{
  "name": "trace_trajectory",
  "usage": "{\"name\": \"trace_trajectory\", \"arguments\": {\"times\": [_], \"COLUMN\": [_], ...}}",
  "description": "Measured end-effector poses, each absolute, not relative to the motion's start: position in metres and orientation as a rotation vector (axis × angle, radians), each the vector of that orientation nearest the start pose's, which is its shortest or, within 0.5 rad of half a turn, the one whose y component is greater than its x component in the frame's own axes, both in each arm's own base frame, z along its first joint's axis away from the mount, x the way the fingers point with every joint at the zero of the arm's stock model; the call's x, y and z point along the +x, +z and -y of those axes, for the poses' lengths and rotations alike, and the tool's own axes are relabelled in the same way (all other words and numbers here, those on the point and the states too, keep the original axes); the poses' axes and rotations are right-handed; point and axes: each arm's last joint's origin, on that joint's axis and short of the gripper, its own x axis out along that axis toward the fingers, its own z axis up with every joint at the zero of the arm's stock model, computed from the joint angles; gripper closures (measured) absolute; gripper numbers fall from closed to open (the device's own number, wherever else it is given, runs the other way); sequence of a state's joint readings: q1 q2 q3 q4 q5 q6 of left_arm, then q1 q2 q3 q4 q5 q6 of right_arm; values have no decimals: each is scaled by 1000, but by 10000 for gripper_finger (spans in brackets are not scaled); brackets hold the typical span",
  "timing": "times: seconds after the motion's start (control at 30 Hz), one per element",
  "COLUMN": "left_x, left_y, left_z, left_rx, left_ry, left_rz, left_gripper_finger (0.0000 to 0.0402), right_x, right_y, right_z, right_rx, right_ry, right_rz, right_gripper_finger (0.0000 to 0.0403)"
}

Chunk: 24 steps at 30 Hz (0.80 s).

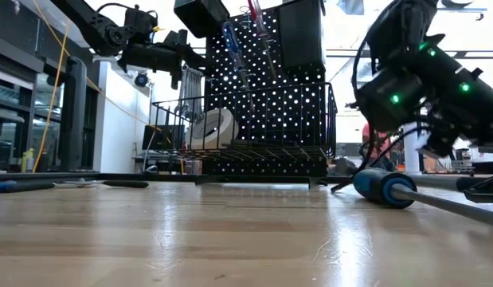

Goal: Hang tools onto peg board
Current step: Put the socket in the left black bin on the pegboard

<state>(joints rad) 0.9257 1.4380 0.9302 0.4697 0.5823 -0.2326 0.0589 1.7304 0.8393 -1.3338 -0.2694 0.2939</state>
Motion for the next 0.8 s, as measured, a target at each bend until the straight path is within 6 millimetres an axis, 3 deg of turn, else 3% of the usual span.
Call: {"name": "trace_trajectory", "arguments": {"times": [0.37,0.63,0.8], "left_x": [205,205,205], "left_y": [295,295,295], "left_z": [-246,-246,-246], "left_rx": [-256,-256,-256], "left_ry": [345,346,347], "left_rz": [12,12,12], "left_gripper_finger": [245,245,245], "right_x": [210,211,213], "right_y": [179,174,173], "right_z": [-23,-36,-39], "right_rx": [554,753,786], "right_ry": [-409,-723,-747], "right_rz": [-2012,-1822,-1791], "right_gripper_finger": [403,397,350]}}
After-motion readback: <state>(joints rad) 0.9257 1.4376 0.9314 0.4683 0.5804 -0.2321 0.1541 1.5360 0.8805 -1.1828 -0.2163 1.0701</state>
